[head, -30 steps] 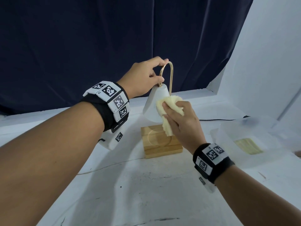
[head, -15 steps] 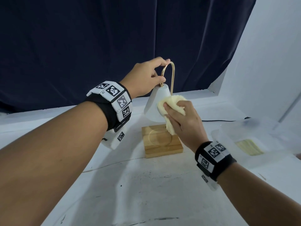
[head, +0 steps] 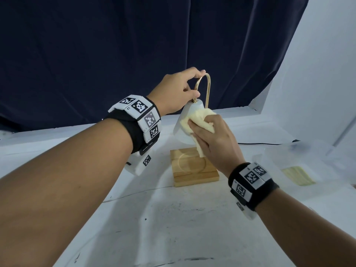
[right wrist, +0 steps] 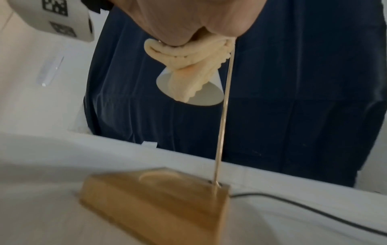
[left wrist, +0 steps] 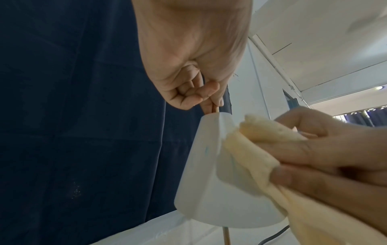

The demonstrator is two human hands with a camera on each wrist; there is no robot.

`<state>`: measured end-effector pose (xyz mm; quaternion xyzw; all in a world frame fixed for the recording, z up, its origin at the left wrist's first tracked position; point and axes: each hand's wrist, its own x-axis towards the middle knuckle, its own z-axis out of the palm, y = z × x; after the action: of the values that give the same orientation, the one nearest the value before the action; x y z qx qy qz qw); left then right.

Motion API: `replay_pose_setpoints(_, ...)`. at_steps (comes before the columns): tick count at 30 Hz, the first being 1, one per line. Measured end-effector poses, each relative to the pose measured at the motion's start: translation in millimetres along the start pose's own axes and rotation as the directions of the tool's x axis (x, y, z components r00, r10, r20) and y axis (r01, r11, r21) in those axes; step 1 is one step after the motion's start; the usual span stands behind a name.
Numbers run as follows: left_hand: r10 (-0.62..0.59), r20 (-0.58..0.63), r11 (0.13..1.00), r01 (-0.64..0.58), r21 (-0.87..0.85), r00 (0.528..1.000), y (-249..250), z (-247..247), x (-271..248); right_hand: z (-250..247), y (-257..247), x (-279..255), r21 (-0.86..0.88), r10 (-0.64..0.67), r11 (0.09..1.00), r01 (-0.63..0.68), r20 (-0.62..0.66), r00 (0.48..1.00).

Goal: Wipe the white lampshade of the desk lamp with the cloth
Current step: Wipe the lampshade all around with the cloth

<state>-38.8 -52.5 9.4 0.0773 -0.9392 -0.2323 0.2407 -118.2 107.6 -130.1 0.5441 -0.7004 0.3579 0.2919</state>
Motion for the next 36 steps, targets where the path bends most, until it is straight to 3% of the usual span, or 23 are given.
replay_pose_setpoints(2, -0.004, 0.005, 1.000, 0.004, -0.002, 1.000, -1, 0, 1, 7, -10, 7, 0.014, 0.009, 1.000, -0.009, -0.006, 1.000)
replay_pose_setpoints(6, -0.006, 0.006, 1.000, 0.006, -0.004, 1.000, 0, 0, -1, 12, -15, -4, -0.022, -0.021, 0.999, 0.024, 0.118, 0.993)
replay_pose_setpoints(9, -0.002, 0.006, 1.000, 0.002, -0.005, 1.000, 1, 0, -2, 5, -2, -22, -0.025, -0.013, 1.000, 0.015, 0.097, 0.995)
replay_pose_setpoints(11, -0.002, 0.005, 1.000, 0.002, -0.008, 1.000, 1, 0, -2, 1, 8, -28, 0.039, 0.079, 0.996, -0.079, 0.005, 0.997)
replay_pose_setpoints(14, 0.000, 0.012, 1.000, 0.000, -0.008, 1.000, 2, -1, -1, 1, 18, -20, 0.209, 0.282, 0.944, -0.255, -0.109, 0.953)
replay_pose_setpoints(19, -0.003, 0.008, 1.000, 0.003, -0.002, 1.000, 1, -1, 0, 10, 8, 7, 0.322, 0.441, 0.862, -0.391, -0.095, 0.893)
replay_pose_setpoints(26, -0.029, 0.048, 0.998, 0.032, -0.048, 0.998, 3, -4, 6, 0, 19, -21, 0.301, 0.363, 0.892, -0.336, -0.036, 0.931)
replay_pose_setpoints(36, -0.127, 0.122, 0.955, 0.155, -0.252, 0.984, 18, -9, 27, -4, 14, -7, 0.369, 0.398, 0.848, -0.381, 0.032, 0.917)
